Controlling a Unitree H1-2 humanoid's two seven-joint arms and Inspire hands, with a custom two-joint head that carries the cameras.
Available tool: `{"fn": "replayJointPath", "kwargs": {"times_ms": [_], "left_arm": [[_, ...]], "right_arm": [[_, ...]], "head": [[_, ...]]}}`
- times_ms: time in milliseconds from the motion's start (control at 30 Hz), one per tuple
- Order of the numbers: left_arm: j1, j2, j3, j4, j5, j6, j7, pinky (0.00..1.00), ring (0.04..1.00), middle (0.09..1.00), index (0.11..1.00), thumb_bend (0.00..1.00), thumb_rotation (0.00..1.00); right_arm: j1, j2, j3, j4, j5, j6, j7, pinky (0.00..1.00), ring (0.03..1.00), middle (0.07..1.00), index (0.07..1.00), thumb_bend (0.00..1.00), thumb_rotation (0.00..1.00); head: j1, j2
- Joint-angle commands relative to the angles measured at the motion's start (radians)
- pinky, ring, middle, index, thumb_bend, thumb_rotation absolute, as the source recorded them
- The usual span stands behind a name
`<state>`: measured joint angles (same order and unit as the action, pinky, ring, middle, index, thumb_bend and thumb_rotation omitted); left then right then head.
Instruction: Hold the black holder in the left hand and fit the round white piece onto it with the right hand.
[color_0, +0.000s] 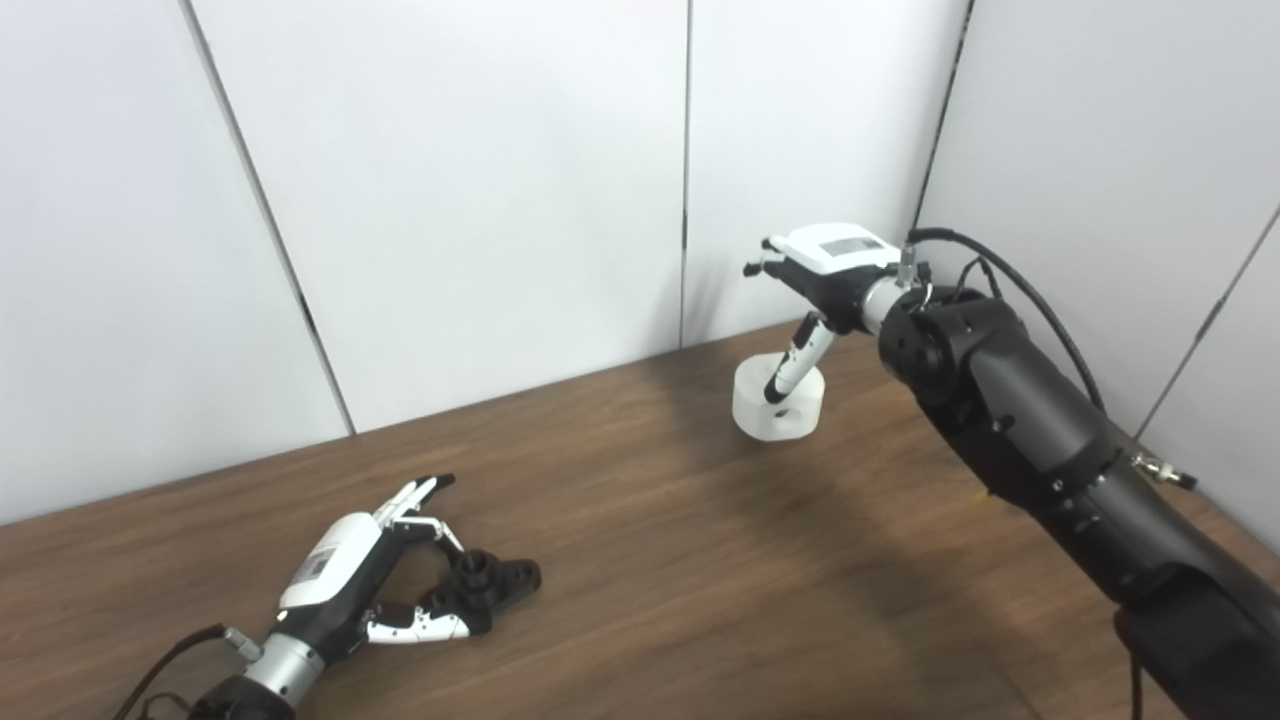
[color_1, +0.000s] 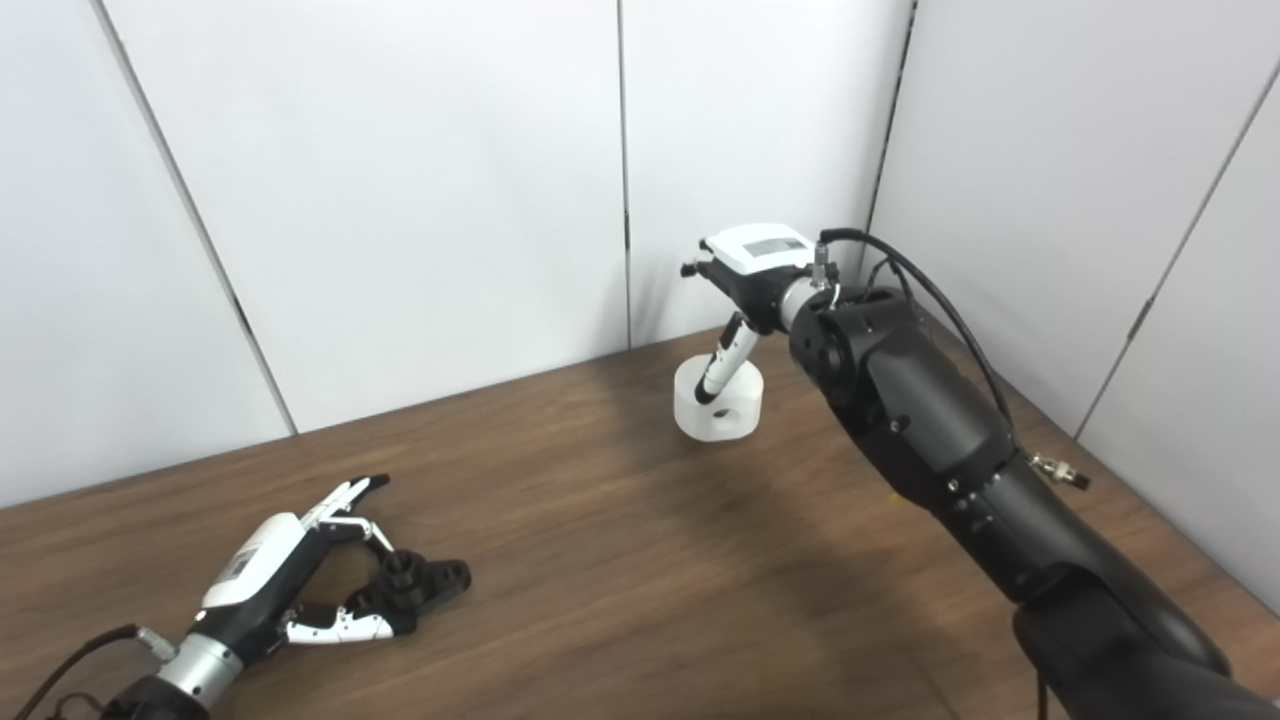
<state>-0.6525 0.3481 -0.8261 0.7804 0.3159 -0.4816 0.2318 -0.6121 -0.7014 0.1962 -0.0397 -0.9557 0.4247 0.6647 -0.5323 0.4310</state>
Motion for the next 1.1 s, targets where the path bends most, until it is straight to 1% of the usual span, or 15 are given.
{"fn": "replayJointPath", "kwargs": {"times_ms": [0,233,333,467,500,600,667,733,800,867,967,1067], "left_arm": [[0.094,0.022,-0.07,0.075,0.058,0.012,-0.063,0.96,1.0,0.97,0.488,0.52,0.08],[0.09,0.028,-0.074,0.072,0.057,0.012,-0.068,0.96,1.0,0.976,0.488,0.52,0.08],[0.092,0.027,-0.068,0.072,0.043,0.012,-0.076,0.98,1.0,0.976,0.488,0.52,0.08],[0.093,0.025,-0.071,0.075,0.052,0.012,-0.064,0.97,1.0,0.975,0.488,0.52,0.08],[0.093,0.025,-0.072,0.075,0.055,0.012,-0.062,0.97,1.0,0.975,0.488,0.52,0.08],[0.092,0.023,-0.084,0.081,0.062,0.012,-0.041,0.95,1.0,0.971,0.488,0.52,0.08],[0.092,0.023,-0.083,0.083,0.056,0.012,-0.05,0.96,1.0,0.973,0.488,0.52,0.08],[0.093,0.024,-0.081,0.079,0.05,0.012,-0.057,0.97,1.0,0.977,0.488,0.52,0.08],[0.094,0.024,-0.084,0.077,0.052,0.012,-0.052,0.97,1.0,0.974,0.488,0.52,0.08],[0.094,0.024,-0.087,0.079,0.052,0.012,-0.044,0.96,1.0,0.971,0.488,0.52,0.08],[0.094,0.022,-0.088,0.08,0.05,0.012,-0.041,0.96,1.0,0.973,0.488,0.52,0.08],[0.094,0.022,-0.091,0.079,0.05,0.012,-0.032,0.95,1.0,0.971,0.487,0.52,0.08]], "right_arm": [[-0.061,-0.021,-0.012,0.009,-0.008,0.01,-0.018,0.85,0.972,0.984,0.92,1.0,0.33],[-0.08,-0.02,0.01,0.074,0.007,0.014,0.024,0.88,0.979,1.0,0.924,1.0,0.36],[-0.082,-0.014,0.016,0.11,0.013,0.006,0.005,0.88,0.977,0.993,0.919,1.0,0.34],[-0.085,-0.005,0.022,0.157,0.03,-0.002,-0.02,0.8,0.964,0.984,0.912,1.0,0.32],[-0.085,-0.004,0.024,0.164,0.033,-0.004,-0.024,0.8,0.966,0.984,0.911,1.0,0.32],[-0.086,0.0,0.036,0.194,0.039,-0.016,-0.042,0.85,0.98,0.985,0.911,1.0,0.32],[-0.085,0.001,0.043,0.209,0.044,-0.026,-0.057,0.86,0.983,0.985,0.908,1.0,0.32],[-0.086,0.002,0.054,0.224,0.042,-0.031,-0.068,0.83,0.979,0.984,0.907,1.0,0.33],[-0.089,0.002,0.071,0.238,0.033,-0.029,-0.074,0.76,0.959,0.979,0.906,1.0,0.33],[-0.091,0.004,0.082,0.254,0.031,-0.033,-0.087,0.72,0.944,0.972,0.907,1.0,0.33],[-0.087,0.012,0.082,0.275,0.052,-0.043,-0.114,0.75,0.942,0.973,0.909,1.0,0.3],[-0.084,0.02,0.085,0.293,0.065,-0.047,-0.135,0.82,0.947,0.976,0.902,1.0,0.29]], "head": [[0.0,0.0],[-0.002,0.005],[-0.002,0.005],[0.006,0.007],[0.006,0.007],[0.007,0.006],[0.008,0.006],[0.011,0.007],[0.012,0.007],[0.015,0.008],[0.02,0.009],[0.022,0.01]]}}
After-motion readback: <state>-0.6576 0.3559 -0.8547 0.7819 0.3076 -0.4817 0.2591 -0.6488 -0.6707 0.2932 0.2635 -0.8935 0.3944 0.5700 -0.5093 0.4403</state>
